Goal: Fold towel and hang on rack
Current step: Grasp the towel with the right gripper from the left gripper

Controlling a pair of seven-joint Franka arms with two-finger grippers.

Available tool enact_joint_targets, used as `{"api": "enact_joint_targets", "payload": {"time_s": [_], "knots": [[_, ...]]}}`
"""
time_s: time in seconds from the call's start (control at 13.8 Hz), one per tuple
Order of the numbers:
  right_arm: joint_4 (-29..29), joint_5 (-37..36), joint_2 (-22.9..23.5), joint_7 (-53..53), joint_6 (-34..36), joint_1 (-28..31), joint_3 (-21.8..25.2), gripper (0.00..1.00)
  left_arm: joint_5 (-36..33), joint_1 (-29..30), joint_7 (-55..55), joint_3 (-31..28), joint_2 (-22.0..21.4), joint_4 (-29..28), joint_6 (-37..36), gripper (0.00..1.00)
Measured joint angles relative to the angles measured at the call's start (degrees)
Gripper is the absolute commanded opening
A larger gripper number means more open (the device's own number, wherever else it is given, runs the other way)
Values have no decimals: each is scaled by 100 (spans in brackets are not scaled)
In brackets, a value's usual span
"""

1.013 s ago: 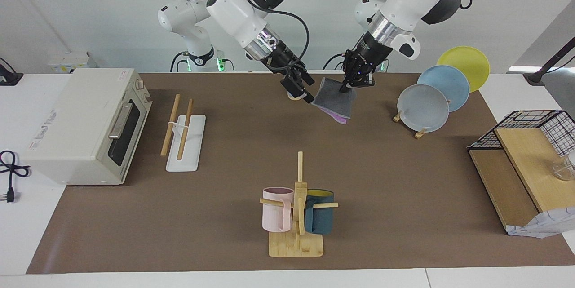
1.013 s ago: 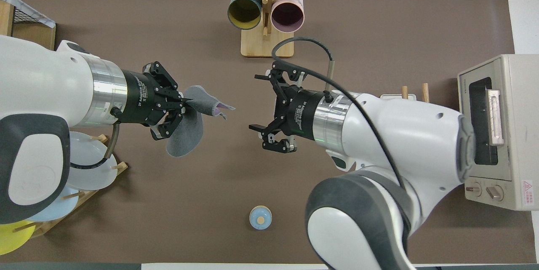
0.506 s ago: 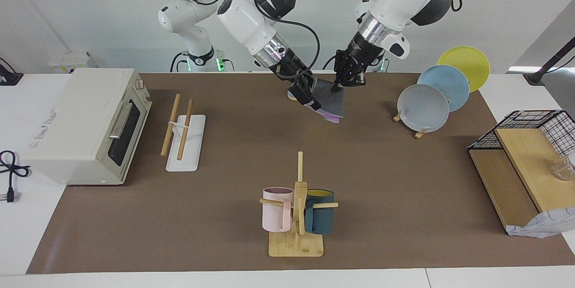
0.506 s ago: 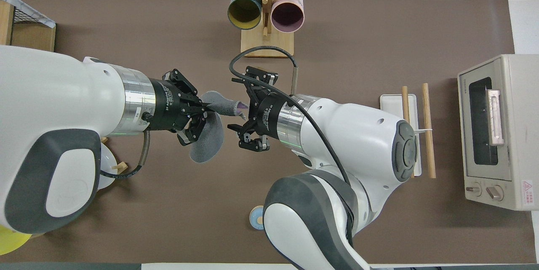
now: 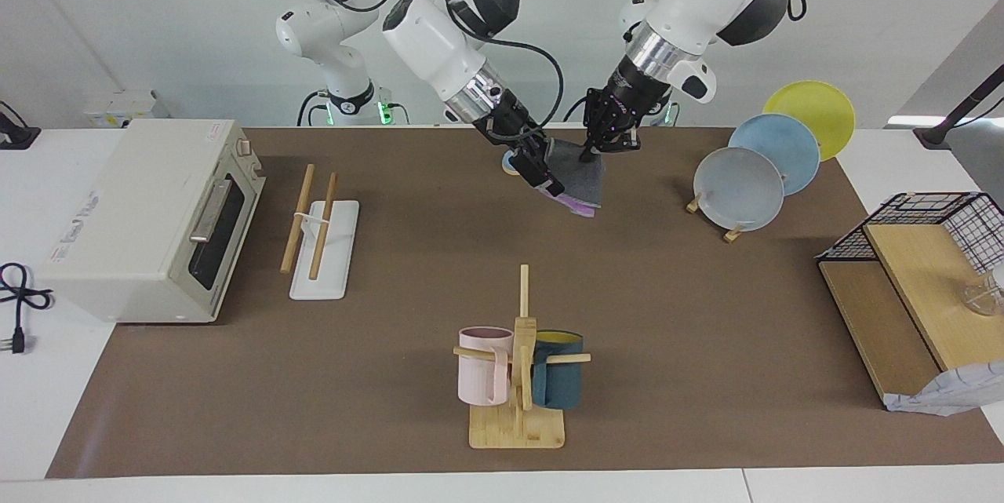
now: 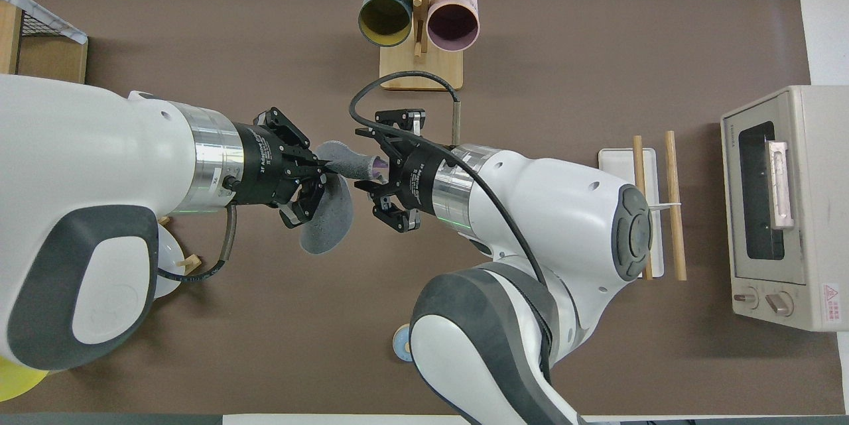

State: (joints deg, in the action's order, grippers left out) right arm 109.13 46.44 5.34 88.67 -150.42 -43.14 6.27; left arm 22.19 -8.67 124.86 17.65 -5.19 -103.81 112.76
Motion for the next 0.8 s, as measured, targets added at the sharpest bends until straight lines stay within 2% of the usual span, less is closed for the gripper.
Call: {"api": "enact_joint_targets", "payload": {"time_s": [0.43, 0.51, 0.8], "knots": [[-1, 0, 7, -203, 39, -1, -1, 0, 0, 0, 68, 0, -1, -2, 3, 0], [-2, 0, 8, -348, 108, 1, 1, 0, 0, 0, 70, 0, -1, -2, 3, 99], [-14, -249, 8, -1138, 528, 50, 47, 0, -26, 5, 22, -21, -2, -4, 68, 100]]}}
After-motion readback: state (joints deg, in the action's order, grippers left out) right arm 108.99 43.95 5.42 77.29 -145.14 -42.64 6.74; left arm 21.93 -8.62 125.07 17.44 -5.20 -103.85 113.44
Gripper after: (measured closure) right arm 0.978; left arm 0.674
